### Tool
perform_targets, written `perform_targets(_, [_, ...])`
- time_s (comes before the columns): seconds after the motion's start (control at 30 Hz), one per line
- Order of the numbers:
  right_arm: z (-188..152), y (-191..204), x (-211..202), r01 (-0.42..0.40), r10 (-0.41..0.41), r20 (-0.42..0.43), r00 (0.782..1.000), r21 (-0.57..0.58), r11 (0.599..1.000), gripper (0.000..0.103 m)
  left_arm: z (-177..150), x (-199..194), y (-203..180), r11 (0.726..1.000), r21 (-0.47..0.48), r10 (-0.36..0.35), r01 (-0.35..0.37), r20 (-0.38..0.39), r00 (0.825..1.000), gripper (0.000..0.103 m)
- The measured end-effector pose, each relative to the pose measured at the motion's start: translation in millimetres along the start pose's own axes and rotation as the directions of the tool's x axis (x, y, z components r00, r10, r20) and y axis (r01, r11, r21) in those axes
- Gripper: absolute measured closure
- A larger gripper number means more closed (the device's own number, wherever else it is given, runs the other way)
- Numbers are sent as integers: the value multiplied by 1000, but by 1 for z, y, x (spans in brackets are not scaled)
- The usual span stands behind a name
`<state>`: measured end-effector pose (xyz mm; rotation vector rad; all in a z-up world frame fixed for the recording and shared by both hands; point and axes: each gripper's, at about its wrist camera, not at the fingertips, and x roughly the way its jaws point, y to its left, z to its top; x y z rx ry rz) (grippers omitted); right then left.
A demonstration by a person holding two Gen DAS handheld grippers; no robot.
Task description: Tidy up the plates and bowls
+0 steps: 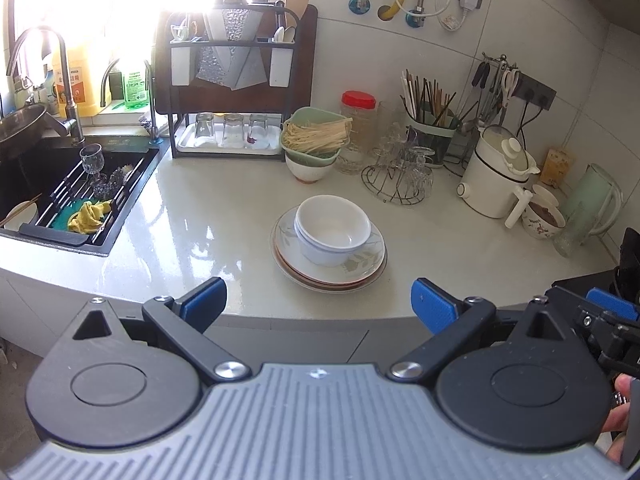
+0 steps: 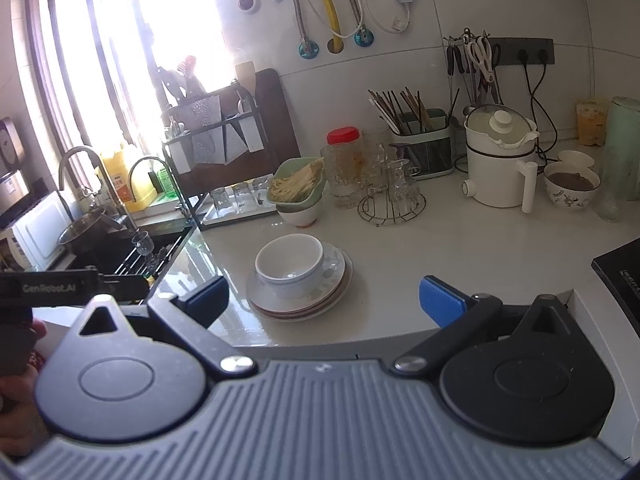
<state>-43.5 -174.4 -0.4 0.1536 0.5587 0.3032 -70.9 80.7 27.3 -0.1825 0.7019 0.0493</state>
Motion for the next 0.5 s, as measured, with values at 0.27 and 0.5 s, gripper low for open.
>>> perform_targets(0.27, [-12,-3,14,-12,12,1,1000,-28,1000,0,-14,23,5,999,52,1,-1,-1,1000,3])
perform_targets(0.5, [-25,-9,30,-8,7,-38,999,-31,999,0,-28,39,5,996,83,21,-18,-41,999,3])
